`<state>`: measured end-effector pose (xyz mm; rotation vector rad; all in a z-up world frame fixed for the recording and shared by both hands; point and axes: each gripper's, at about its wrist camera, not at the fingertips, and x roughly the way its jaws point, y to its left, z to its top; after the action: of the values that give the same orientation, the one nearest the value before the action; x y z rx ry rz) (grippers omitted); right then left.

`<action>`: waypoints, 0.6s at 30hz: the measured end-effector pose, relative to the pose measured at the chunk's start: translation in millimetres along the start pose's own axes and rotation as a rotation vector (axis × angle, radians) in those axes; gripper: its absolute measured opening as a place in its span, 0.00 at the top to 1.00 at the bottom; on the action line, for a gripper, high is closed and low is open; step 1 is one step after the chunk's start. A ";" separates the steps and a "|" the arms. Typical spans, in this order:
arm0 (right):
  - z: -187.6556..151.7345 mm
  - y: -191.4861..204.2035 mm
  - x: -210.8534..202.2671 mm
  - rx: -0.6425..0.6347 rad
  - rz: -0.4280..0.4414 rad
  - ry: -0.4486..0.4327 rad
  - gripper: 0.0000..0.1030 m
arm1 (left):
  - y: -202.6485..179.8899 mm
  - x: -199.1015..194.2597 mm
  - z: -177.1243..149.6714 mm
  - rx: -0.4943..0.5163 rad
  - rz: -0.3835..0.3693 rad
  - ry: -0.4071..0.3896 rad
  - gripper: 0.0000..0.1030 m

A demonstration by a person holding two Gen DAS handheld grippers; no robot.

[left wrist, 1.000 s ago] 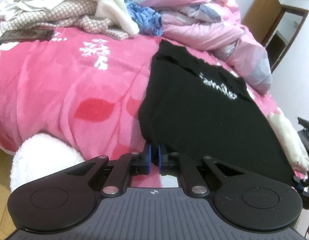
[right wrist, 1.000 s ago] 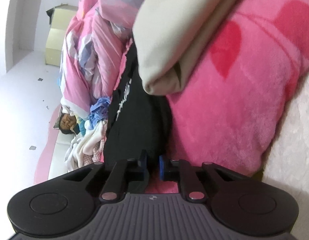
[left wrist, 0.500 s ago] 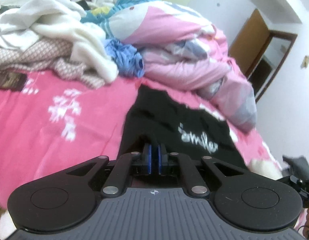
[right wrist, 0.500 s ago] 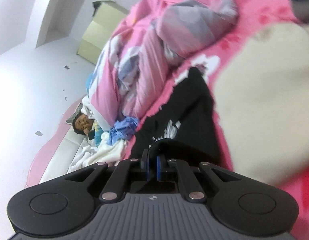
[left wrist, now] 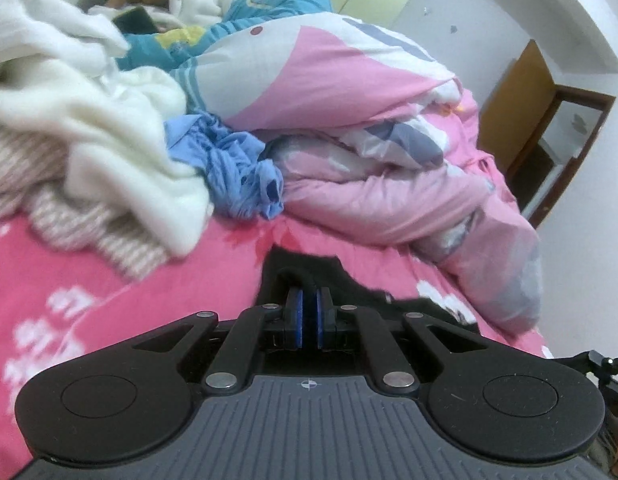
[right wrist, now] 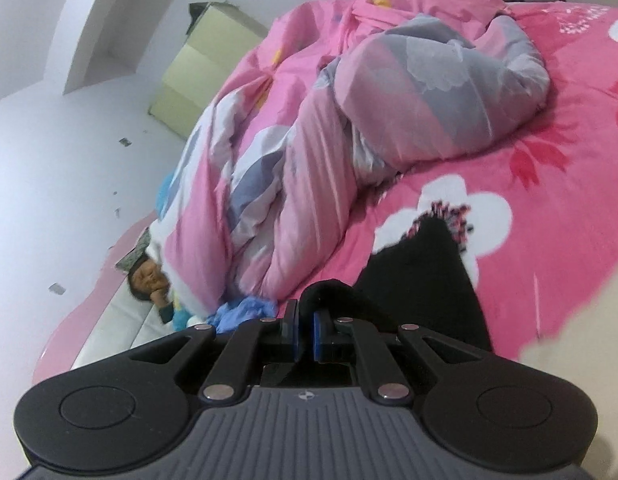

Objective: Fold clothes

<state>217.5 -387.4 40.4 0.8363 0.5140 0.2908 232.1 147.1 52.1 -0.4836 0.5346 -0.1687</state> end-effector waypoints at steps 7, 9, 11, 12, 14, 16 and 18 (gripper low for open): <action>50.8 -23.7 70.7 0.036 -0.059 0.013 0.94 | 6.9 84.2 30.3 -0.044 0.001 0.057 0.96; 63.8 -34.2 93.9 0.050 -0.077 0.025 0.94 | 10.0 110.1 33.5 -0.046 0.011 0.079 0.96; 73.4 -46.6 117.9 0.062 -0.096 0.038 0.94 | 13.0 133.3 35.4 -0.045 0.024 0.101 0.96; 77.9 -53.0 130.0 0.067 -0.105 0.044 0.94 | 15.2 144.6 35.8 -0.046 0.030 0.112 0.96; 83.8 -68.3 156.0 0.071 -0.133 0.059 0.94 | 23.2 169.0 34.7 -0.061 0.029 0.156 0.96; 87.8 -87.6 178.8 0.102 -0.145 0.089 0.94 | 34.8 191.9 33.2 -0.103 0.023 0.202 0.94; 90.0 -114.1 198.6 0.191 -0.141 0.127 0.91 | 54.2 209.0 31.5 -0.209 0.007 0.231 0.93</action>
<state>438.2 -429.9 -59.8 0.9652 0.7245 0.1676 427.9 149.1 -44.1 -0.6699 0.7849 -0.1636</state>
